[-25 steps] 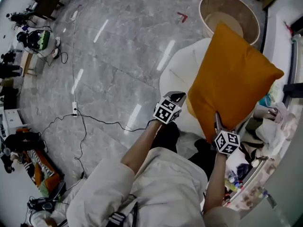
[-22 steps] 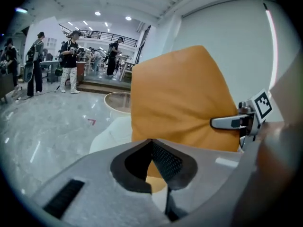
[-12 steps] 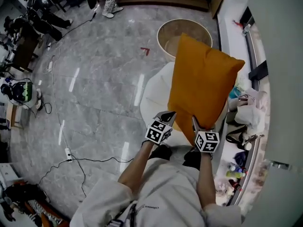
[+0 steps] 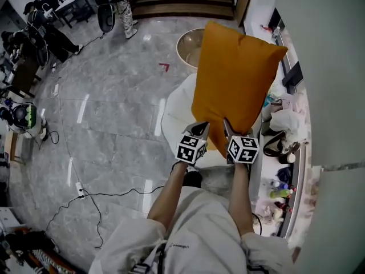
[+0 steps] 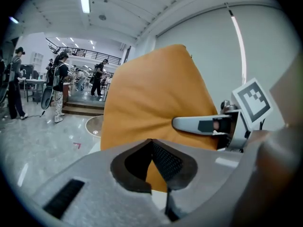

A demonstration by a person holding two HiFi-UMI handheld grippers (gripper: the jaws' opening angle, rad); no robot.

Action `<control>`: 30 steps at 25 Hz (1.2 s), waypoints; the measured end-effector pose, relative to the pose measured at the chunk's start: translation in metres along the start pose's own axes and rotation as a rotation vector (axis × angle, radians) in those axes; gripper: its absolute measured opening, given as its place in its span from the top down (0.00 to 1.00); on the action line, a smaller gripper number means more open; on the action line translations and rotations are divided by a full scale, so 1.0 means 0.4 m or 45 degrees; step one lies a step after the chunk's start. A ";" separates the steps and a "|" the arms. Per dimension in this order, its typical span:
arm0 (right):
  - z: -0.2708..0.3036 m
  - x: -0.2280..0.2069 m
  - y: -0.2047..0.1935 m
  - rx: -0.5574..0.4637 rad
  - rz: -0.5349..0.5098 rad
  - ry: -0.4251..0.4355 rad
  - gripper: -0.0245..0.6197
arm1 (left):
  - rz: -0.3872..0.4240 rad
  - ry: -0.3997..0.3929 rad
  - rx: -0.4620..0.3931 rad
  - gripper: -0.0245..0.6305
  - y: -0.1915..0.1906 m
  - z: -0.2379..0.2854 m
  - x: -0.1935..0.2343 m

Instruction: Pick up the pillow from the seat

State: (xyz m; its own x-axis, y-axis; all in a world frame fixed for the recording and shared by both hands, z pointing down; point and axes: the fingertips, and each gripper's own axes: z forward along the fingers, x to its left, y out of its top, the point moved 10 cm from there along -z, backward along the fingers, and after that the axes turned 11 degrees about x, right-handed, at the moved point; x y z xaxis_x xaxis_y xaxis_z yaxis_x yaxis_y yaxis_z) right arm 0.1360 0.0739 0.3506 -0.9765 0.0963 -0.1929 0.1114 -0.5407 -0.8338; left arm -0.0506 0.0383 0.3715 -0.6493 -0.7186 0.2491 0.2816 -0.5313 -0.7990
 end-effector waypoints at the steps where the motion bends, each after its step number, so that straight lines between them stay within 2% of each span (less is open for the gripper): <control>1: -0.029 0.009 -0.009 -0.006 0.021 -0.010 0.59 | -0.013 0.015 -0.014 0.95 -0.007 -0.025 -0.027; 5: -0.139 0.039 -0.075 0.006 0.126 -0.059 0.59 | -0.132 0.049 -0.077 0.95 -0.044 -0.117 -0.120; 10: -0.244 0.062 -0.177 0.032 0.162 -0.067 0.59 | -0.138 0.042 -0.057 0.95 -0.106 -0.205 -0.183; 16: -0.345 0.081 -0.265 0.075 0.066 -0.119 0.59 | -0.151 0.045 0.000 0.95 -0.207 -0.266 -0.221; 22: -0.405 0.096 -0.318 0.120 -0.083 -0.191 0.59 | -0.110 0.047 -0.010 0.95 -0.235 -0.296 -0.268; 30: -0.435 0.127 -0.386 0.207 -0.124 -0.186 0.59 | -0.069 0.060 0.023 0.95 -0.287 -0.312 -0.310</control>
State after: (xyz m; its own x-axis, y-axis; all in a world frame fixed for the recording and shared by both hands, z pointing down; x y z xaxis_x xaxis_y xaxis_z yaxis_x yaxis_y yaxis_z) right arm 0.1012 0.3078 0.3795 -0.9988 0.0391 -0.0288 -0.0044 -0.6633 -0.7484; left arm -0.0906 0.2442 0.3641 -0.6963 -0.6670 0.2651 0.2577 -0.5770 -0.7750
